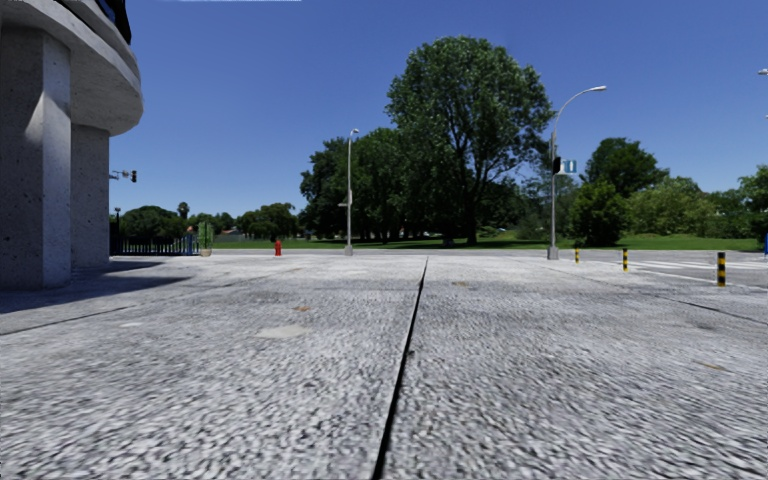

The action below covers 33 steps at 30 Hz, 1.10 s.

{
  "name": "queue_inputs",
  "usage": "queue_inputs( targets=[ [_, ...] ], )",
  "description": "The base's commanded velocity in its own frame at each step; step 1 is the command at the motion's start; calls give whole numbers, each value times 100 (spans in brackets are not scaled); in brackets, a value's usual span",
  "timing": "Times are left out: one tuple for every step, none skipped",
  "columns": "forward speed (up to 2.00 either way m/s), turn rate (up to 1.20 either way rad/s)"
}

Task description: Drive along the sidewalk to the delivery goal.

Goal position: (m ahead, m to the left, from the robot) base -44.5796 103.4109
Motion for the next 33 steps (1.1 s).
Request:
queue_inputs(
  targets=[
    [200,24],
    [200,24],
    [200,24],
    [200,24],
    [200,24],
    [200,24],
    [200,24],
    [200,24],
    [200,24],
    [200,24],
    [200,24],
    [200,24],
    [200,24],
    [200,24],
    [200,24],
    [200,24],
    [200,24],
    [200,24],
    [200,24],
    [200,28],
    [200,34],
    [200,36],
    [200,36],
    [200,37],
    [200,39],
    [200,40],
    [200,40],
    [200,40],
    [200,40],
    [200,40],
    [200,40],
    [200,40],
    [200,40]
  ],
)
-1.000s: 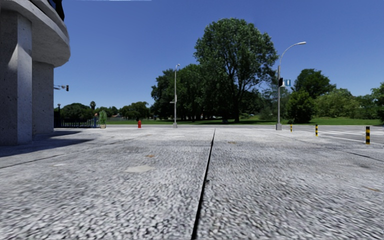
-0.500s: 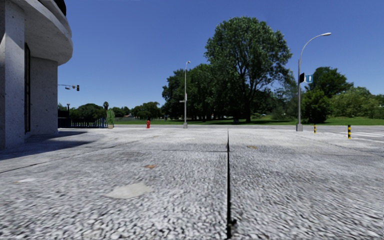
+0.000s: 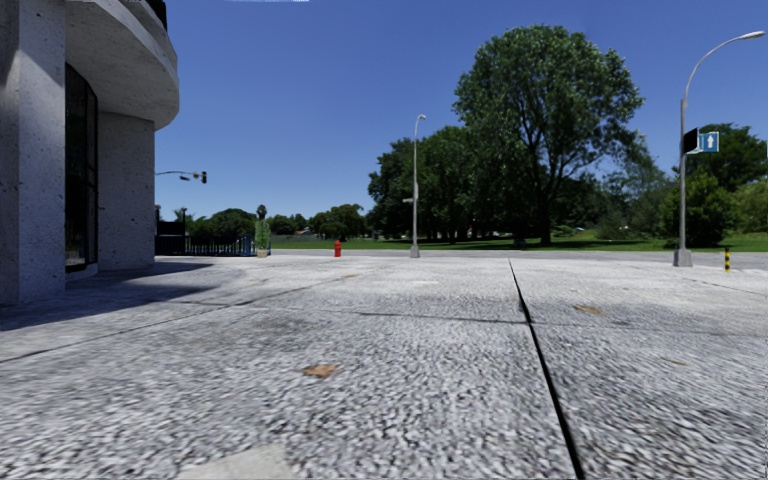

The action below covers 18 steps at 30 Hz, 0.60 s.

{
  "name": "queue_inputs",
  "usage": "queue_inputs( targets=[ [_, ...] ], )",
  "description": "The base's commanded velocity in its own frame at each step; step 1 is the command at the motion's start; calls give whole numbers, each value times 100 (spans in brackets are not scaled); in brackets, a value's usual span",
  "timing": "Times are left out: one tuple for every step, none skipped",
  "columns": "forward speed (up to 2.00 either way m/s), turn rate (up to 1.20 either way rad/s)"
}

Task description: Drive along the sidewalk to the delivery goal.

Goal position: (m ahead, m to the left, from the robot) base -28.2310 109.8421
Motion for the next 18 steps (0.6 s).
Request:
queue_inputs(
  targets=[
    [200,40],
    [200,40],
    [200,40],
    [200,29],
    [200,16],
    [200,8],
    [200,0],
    [200,0],
    [200,0],
    [200,0],
    [200,0],
    [200,0],
    [200,0],
    [200,0],
    [200,0],
    [200,0],
    [200,0],
    [200,0]
  ],
)
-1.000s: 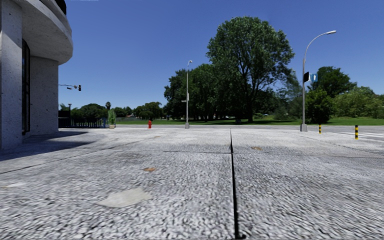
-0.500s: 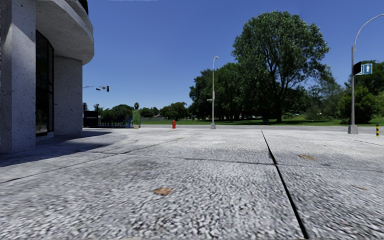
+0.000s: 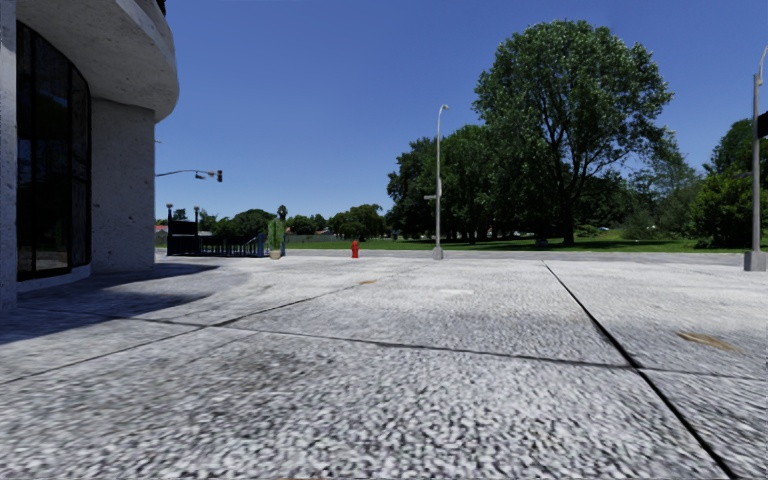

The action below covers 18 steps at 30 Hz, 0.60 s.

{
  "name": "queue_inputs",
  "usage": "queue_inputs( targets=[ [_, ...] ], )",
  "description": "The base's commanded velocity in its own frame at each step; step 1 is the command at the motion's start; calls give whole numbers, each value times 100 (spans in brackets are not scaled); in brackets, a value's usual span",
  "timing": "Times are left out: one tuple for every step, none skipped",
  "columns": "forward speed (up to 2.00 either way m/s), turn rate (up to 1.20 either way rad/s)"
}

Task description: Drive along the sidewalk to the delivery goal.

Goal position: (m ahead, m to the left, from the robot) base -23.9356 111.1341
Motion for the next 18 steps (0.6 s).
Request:
queue_inputs(
  targets=[
    [200,0],
    [200,0],
    [200,0],
    [200,0],
    [200,0],
    [200,0],
    [200,0],
    [200,0],
    [200,0],
    [200,0],
    [200,0],
    [200,0],
    [200,0],
    [200,0],
    [200,2],
    [200,11],
    [200,15],
    [200,15]
  ],
)
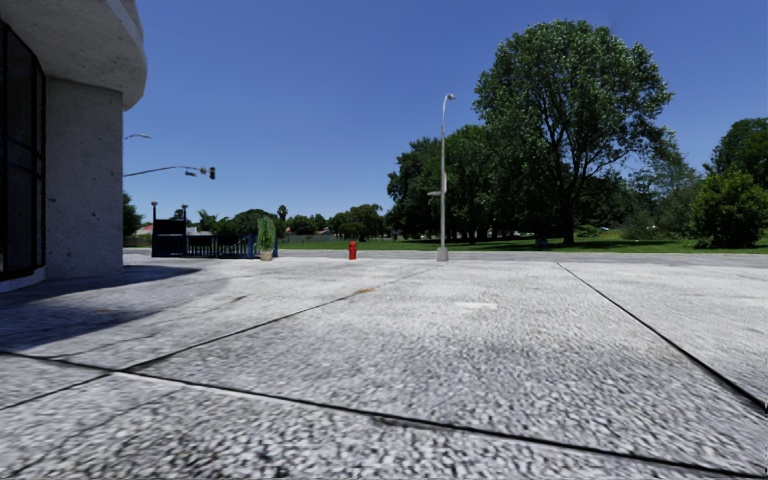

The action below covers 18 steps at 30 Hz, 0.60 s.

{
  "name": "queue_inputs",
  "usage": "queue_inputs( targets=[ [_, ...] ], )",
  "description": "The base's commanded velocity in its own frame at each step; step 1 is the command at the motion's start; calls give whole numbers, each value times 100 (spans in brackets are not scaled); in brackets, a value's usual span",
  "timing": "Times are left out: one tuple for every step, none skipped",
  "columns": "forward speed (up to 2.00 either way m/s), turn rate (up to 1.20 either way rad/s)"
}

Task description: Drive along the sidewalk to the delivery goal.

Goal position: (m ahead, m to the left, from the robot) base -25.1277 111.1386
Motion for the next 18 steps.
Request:
queue_inputs(
  targets=[
    [200,16],
    [200,16],
    [200,18],
    [200,22],
    [200,22],
    [200,26],
    [200,30],
    [200,33],
    [200,34],
    [200,34],
    [200,35],
    [200,35],
    [200,35],
    [200,35],
    [200,35],
    [200,37],
    [200,45],
    [200,48]
  ],
)
